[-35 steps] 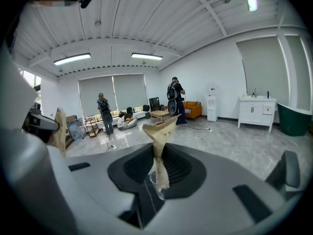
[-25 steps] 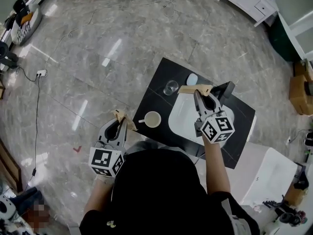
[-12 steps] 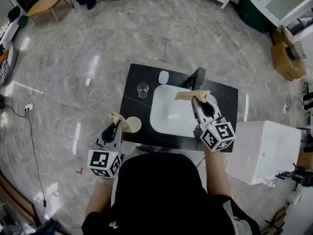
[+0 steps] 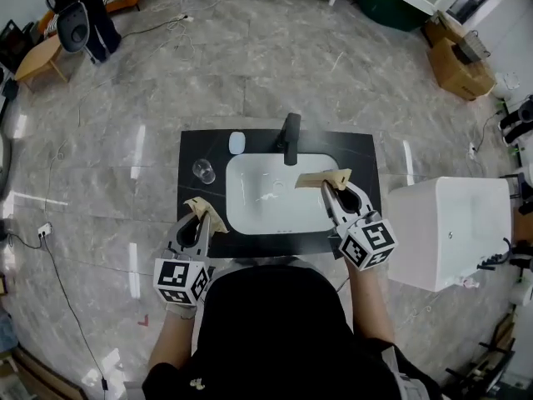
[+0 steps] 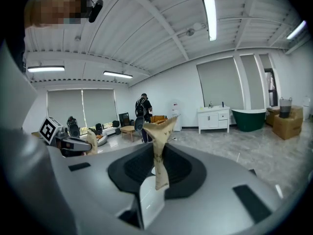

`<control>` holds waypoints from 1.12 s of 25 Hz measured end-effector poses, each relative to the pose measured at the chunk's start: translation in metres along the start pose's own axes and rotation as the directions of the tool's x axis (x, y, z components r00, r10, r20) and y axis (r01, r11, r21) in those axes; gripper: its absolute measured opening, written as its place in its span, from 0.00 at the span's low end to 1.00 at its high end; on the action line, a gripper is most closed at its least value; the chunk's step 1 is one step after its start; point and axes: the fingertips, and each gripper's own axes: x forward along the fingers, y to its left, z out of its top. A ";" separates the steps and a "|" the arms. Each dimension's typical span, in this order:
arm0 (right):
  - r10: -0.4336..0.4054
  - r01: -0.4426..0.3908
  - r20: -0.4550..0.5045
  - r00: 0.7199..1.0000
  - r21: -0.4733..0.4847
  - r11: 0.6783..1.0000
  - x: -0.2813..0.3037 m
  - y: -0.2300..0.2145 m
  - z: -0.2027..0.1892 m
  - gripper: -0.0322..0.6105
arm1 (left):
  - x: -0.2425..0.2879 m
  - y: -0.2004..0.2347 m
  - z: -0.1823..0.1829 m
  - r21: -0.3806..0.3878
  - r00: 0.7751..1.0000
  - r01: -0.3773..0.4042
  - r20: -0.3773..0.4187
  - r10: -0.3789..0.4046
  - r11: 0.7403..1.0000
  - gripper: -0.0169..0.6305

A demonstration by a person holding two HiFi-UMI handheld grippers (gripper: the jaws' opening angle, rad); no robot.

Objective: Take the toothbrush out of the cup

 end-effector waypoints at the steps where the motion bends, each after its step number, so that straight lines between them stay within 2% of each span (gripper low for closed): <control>1: -0.011 0.011 -0.003 1.000 -0.001 1.000 -0.007 -0.005 -0.002 0.17 | 0.005 -0.006 0.001 0.005 1.000 0.012 -0.002 -0.012 1.000 0.09; 14: -0.119 0.121 -0.039 0.992 0.065 0.990 -0.061 -0.054 -0.036 0.17 | 0.060 -0.065 0.013 0.054 0.993 0.115 -0.022 -0.114 0.992 0.09; 21: -0.132 0.136 -0.054 0.990 0.080 0.987 -0.067 -0.061 -0.049 0.17 | 0.071 -0.071 0.009 0.062 0.990 0.134 -0.042 -0.131 0.989 0.09; 28: -0.112 0.116 -0.046 0.993 0.077 0.990 -0.065 -0.062 -0.047 0.17 | 0.078 -0.079 0.011 0.065 0.989 0.143 -0.049 -0.140 0.988 0.09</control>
